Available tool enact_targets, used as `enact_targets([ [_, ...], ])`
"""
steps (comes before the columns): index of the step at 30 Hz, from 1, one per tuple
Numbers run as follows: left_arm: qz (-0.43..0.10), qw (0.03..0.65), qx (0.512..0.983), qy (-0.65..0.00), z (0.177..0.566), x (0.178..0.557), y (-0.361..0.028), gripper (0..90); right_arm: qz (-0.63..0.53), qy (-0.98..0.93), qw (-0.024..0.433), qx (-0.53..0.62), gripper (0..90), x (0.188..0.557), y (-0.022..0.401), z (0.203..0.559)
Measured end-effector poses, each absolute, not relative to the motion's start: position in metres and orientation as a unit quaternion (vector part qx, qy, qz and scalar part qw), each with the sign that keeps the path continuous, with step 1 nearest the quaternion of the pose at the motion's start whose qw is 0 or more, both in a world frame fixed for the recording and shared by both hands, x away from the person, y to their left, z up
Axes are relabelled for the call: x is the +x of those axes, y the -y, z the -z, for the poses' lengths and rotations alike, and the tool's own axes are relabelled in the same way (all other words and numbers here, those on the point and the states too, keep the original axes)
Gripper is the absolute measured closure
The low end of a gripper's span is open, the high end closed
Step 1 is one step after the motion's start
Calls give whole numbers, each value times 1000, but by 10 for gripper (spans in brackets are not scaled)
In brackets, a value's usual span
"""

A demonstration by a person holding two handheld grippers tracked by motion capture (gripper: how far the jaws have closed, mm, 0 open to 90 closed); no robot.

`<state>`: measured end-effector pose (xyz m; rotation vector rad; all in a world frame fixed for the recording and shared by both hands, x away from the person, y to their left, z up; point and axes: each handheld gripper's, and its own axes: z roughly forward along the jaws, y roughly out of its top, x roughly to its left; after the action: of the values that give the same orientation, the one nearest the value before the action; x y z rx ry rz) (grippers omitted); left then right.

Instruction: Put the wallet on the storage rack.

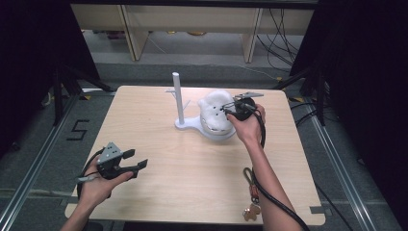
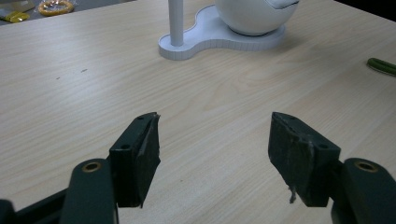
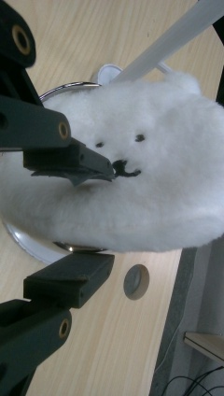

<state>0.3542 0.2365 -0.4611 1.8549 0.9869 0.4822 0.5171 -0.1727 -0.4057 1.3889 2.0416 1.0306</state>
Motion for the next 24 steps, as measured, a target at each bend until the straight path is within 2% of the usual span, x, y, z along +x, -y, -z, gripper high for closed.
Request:
enact_targets([
  [8,-195,475,760,-398,461,355,-231,334,-385,-736,227,509,541,511,185,400],
  [16,-193,475,759,-400,462,357,-230,335,-358,-751,199,518,534,498,198,401],
  [17,-194,475,759,-401,462,357,-230,335,-349,-748,180,535,562,492,200,401],
  [24,-193,483,752,-405,465,358,-229,333,-306,-772,175,529,587,478,215,406],
])
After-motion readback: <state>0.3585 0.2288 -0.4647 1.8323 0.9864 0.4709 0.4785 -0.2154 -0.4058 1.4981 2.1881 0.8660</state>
